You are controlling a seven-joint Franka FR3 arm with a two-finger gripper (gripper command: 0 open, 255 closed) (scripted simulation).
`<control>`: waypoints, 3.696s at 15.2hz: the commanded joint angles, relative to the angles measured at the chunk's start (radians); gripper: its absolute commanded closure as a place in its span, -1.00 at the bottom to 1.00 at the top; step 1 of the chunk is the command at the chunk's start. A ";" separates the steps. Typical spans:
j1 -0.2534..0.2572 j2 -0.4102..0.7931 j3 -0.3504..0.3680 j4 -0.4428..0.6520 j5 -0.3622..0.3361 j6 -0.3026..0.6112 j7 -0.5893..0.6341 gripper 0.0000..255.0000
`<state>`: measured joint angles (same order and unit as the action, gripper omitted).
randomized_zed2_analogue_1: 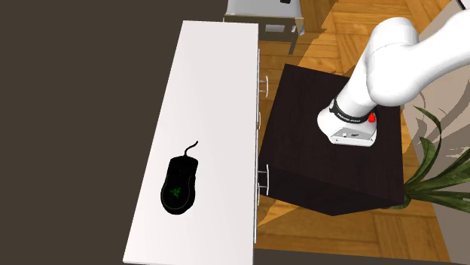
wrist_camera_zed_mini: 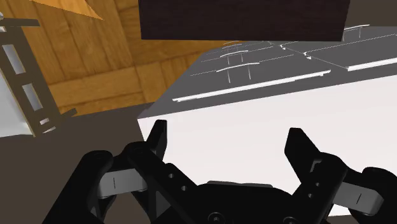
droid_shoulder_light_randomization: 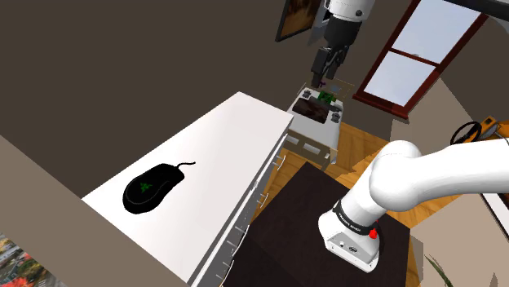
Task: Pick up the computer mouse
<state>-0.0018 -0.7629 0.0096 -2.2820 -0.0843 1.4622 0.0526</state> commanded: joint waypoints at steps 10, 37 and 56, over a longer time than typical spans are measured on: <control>0.000 0.076 0.192 -0.054 0.198 0.079 0.375 -1.00; 0.007 0.931 0.593 0.385 0.273 0.524 1.428 -1.00; 0.016 0.974 0.589 0.328 0.256 0.618 1.422 1.00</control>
<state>0.0148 0.2103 0.5980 -1.9521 0.1715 2.0798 1.4762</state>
